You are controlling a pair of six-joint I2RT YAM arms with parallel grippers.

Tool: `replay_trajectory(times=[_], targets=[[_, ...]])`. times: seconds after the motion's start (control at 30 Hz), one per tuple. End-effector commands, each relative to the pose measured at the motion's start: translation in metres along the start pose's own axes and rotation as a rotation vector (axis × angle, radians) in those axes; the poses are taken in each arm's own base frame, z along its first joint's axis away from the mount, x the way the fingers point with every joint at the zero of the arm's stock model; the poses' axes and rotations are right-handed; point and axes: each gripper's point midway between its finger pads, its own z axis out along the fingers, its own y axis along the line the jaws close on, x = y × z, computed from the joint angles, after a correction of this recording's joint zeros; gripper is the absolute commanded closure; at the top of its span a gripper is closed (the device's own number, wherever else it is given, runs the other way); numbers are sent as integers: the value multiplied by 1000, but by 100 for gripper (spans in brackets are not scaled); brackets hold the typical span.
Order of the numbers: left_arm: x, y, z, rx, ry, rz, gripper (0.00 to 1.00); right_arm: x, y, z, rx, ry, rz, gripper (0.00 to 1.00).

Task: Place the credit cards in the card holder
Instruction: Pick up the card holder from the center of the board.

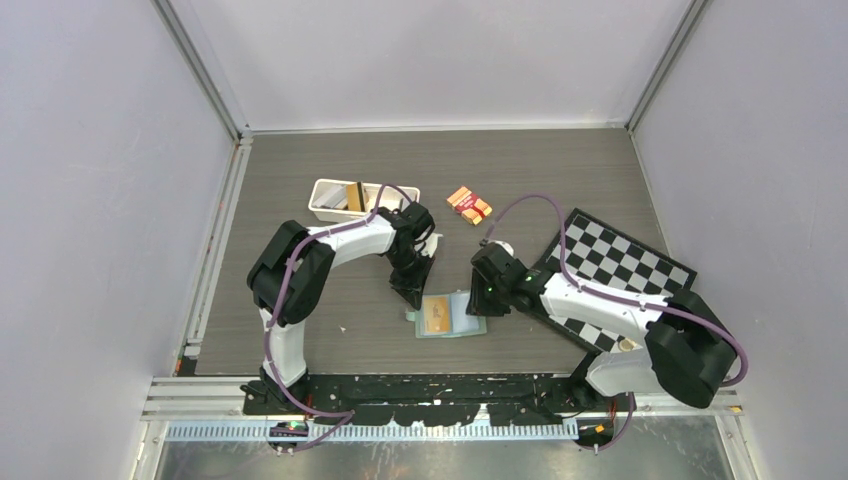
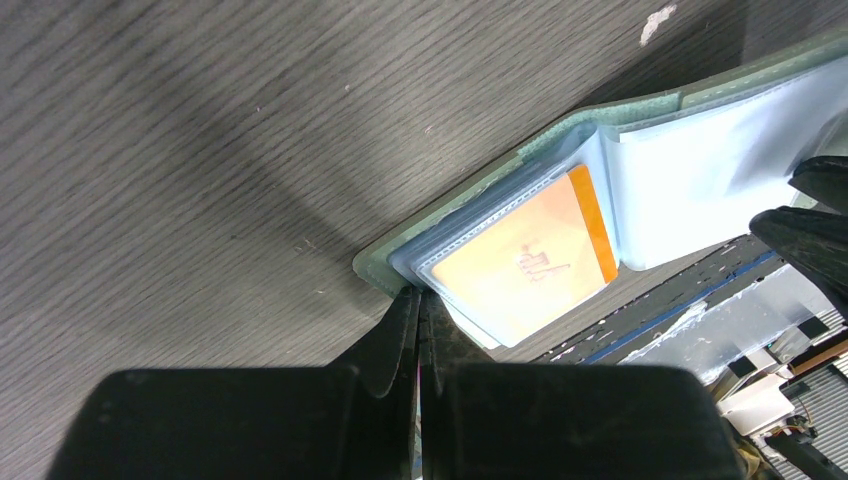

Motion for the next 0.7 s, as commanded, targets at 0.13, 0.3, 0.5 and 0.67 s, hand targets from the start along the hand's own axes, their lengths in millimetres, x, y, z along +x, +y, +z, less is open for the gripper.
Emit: replay_trajectory(times=[0.13,0.3,0.5,0.67], targets=[[-3,14,15,-65,3,23,100,0,-3,13,5,-6,3,67],[-3,14,15,-62,5,22,100,14,3,26,-50,52,14,64],[-3,14,15,-61,5,21,100,20,36,28,-236,88,36,62],[-3,14,16,-61,7,22,100,20,53,25,-332,97,40,62]])
